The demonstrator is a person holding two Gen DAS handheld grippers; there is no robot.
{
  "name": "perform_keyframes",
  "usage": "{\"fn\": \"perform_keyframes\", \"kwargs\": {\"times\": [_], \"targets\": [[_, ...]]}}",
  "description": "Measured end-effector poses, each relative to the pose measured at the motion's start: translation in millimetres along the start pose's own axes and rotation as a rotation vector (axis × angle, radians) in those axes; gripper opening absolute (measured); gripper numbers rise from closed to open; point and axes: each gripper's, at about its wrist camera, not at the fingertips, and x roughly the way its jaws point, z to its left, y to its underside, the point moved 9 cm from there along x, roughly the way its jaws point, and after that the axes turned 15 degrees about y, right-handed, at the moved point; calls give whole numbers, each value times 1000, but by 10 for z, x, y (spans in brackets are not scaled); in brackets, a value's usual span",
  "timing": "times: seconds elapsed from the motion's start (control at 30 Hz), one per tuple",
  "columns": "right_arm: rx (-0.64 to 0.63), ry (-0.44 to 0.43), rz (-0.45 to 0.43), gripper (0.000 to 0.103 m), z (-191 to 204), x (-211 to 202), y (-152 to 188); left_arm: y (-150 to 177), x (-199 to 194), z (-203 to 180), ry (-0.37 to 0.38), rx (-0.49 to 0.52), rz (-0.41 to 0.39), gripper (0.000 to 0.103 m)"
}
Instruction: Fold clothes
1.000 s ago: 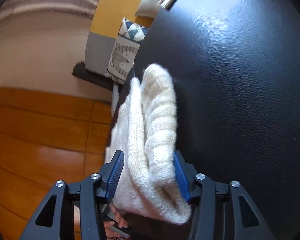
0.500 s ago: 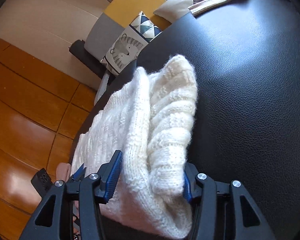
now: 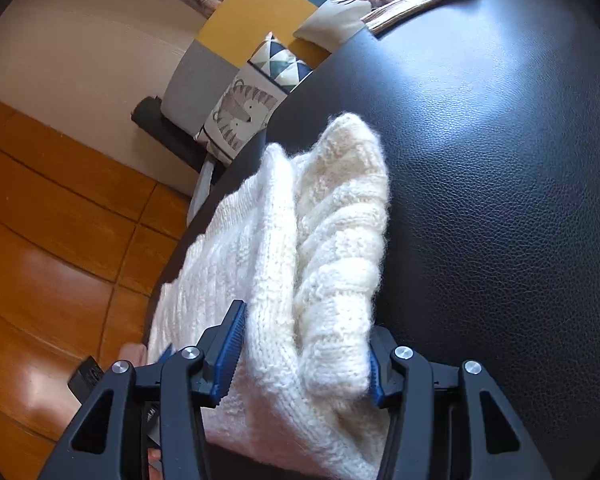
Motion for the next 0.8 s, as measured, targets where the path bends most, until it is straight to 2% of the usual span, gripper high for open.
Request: {"fn": "perform_keyframes", "kwargs": {"times": [0.1, 0.13, 0.17, 0.3, 0.57, 0.7, 0.8], "targets": [[-3, 26, 11, 36, -37, 41, 1, -1, 0, -1, -2, 1, 0, 59], [9, 25, 18, 27, -55, 63, 1, -2, 0, -2, -3, 2, 0, 59], [26, 17, 24, 25, -75, 77, -1, -3, 0, -3, -4, 3, 0, 59], [84, -10, 45, 20, -95, 124, -2, -2, 1, -9, -15, 8, 5, 59], [258, -197, 70, 18, 2, -53, -35, -8, 2, -39, -47, 14, 24, 59], [243, -252, 71, 18, 220, -244, -95, -44, -28, -35, -48, 4, 25, 59], [212, -285, 65, 18, 465, -402, -147, -57, -137, -9, -39, -72, -14, 59]]}}
